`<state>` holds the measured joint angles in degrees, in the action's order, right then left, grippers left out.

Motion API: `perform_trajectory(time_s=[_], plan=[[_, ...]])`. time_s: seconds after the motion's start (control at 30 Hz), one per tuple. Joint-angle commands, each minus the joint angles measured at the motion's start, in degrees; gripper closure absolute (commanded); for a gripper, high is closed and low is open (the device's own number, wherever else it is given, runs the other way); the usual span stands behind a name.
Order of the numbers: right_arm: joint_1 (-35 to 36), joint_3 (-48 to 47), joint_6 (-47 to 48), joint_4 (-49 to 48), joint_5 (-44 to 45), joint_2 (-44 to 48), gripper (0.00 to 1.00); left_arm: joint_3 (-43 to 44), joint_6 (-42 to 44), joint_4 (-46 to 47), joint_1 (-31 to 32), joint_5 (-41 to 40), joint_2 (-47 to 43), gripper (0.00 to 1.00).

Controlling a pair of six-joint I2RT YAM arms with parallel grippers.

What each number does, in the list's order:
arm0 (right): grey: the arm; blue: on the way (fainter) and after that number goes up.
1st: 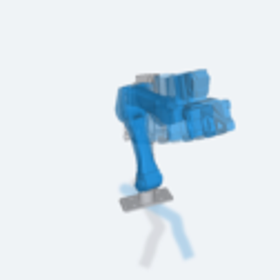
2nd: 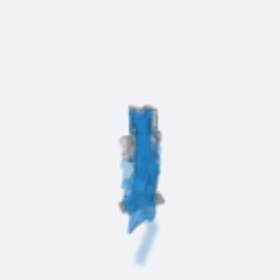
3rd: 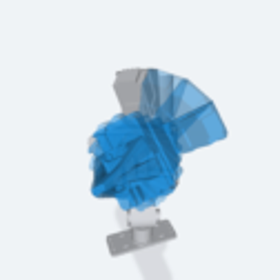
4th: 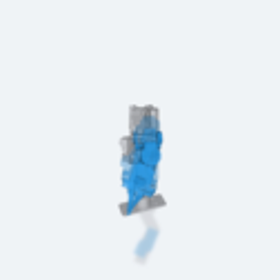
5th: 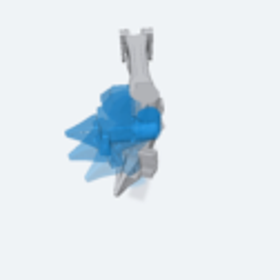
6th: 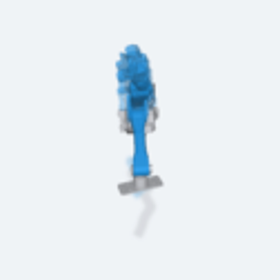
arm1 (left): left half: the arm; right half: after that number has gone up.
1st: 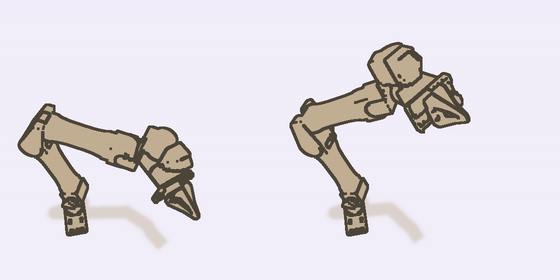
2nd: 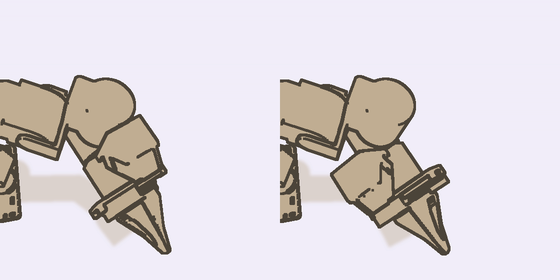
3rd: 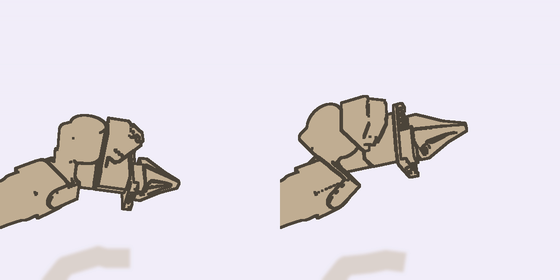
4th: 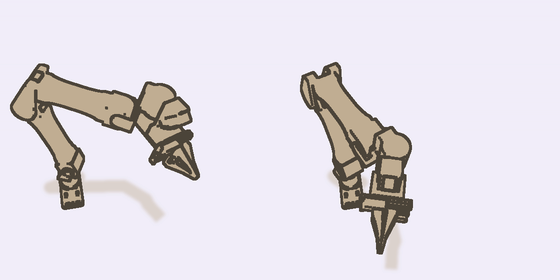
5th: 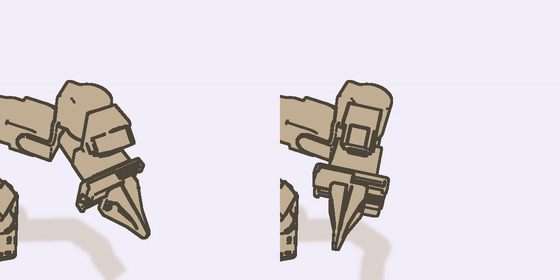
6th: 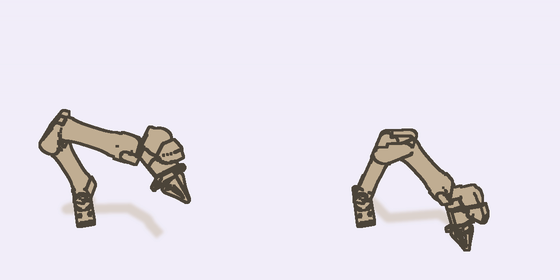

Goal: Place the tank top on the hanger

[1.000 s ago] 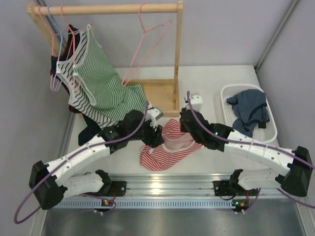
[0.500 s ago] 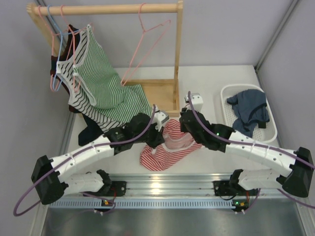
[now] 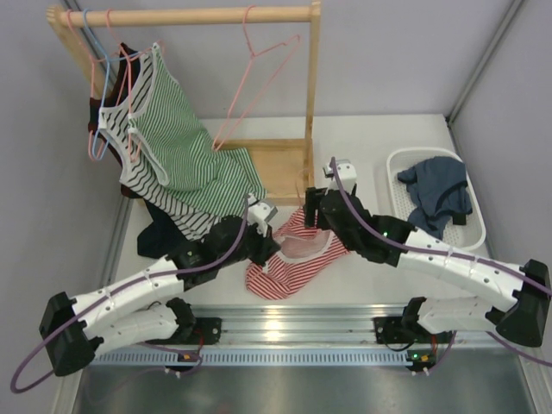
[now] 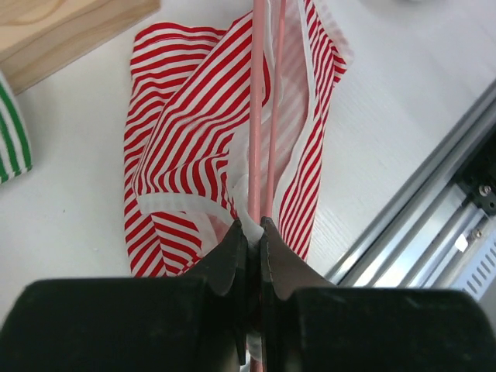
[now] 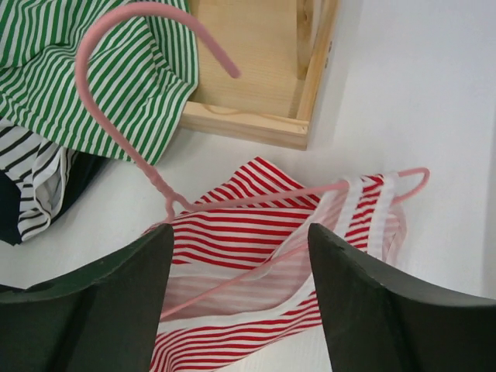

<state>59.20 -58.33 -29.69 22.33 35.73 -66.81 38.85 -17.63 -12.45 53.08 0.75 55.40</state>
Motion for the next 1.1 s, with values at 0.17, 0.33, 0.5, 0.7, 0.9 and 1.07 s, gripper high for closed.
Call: perform_trajectory(time_s=[0.17, 0.33, 0.5, 0.7, 0.9, 1.07], plan=[[1.01, -5.3, 1.65, 1.58, 2.24, 2.55, 0.14, -7.64, -8.46, 8.05, 0.97, -11.21, -9.16, 1.0], [1.01, -8.2, 2.36, 3.51, 3.73, 4.31, 0.1, -10.81, -12.77, 5.86, 1.06, -18.3, -16.54, 1.0], [1.01, -10.06, 2.8, 5.36, 5.58, 5.02, 0.1, -10.55, -14.45, -0.2, 1.06, -26.49, -22.52, 1.0], [0.92, -9.88, 2.54, 5.97, 6.37, 7.04, 0.1, -9.85, -18.75, -4.07, 1.06, -34.67, -26.47, 1.0], [1.0, -9.44, 2.53, 6.85, 6.99, 8.97, 0.1, -7.05, -19.19, -6.09, 0.97, -40.28, -27.19, 1.0], [1.0, -8.56, 1.83, 7.12, 7.08, 10.03, 0.1, -2.99, -18.24, -8.91, 0.89, -43.47, -24.55, 1.0]])
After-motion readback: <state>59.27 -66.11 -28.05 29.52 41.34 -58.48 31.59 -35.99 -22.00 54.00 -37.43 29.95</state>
